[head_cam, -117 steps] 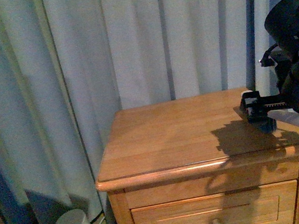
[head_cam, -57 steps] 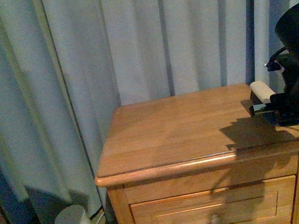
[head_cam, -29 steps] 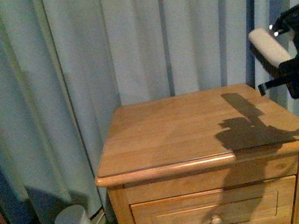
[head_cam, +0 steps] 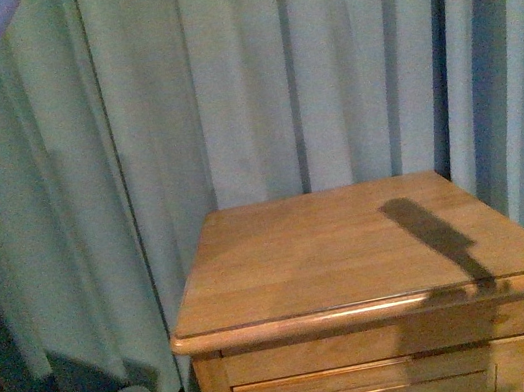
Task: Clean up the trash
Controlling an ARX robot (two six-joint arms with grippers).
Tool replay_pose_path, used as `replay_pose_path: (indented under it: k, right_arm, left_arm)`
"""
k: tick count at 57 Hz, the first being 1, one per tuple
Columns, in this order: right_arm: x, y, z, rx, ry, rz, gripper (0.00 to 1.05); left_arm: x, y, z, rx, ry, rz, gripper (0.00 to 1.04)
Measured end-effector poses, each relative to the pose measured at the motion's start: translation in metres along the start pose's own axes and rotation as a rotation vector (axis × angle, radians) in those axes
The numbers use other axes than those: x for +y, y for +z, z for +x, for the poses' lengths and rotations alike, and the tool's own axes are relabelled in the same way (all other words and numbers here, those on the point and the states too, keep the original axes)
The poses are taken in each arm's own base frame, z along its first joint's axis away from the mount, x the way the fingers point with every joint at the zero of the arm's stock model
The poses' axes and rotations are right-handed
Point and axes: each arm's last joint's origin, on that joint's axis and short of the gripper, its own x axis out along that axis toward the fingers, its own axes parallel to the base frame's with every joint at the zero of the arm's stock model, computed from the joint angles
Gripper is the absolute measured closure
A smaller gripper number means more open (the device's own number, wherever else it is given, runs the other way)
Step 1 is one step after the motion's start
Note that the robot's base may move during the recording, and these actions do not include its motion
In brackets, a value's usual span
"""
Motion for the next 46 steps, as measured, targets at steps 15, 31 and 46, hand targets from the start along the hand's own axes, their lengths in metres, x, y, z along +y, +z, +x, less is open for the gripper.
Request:
replay_pose_path:
  k: [15, 31, 46]
  right_arm:
    - [-0.02, -0.012, -0.049, -0.027, -0.034, 0.065, 0.84]
    - [-0.022, -0.02, -0.08, -0.071, -0.032, 0.112, 0.84]
    - [-0.022, -0.021, -0.084, -0.086, -0.034, 0.139, 0.84]
  left_arm:
    - [0.0, 0.0, 0.0, 0.0, 0.0, 0.0, 0.76]
    - [0.0, 0.0, 0.0, 0.0, 0.0, 0.0, 0.76]
    - [0.0, 0.0, 0.0, 0.0, 0.0, 0.0, 0.76]
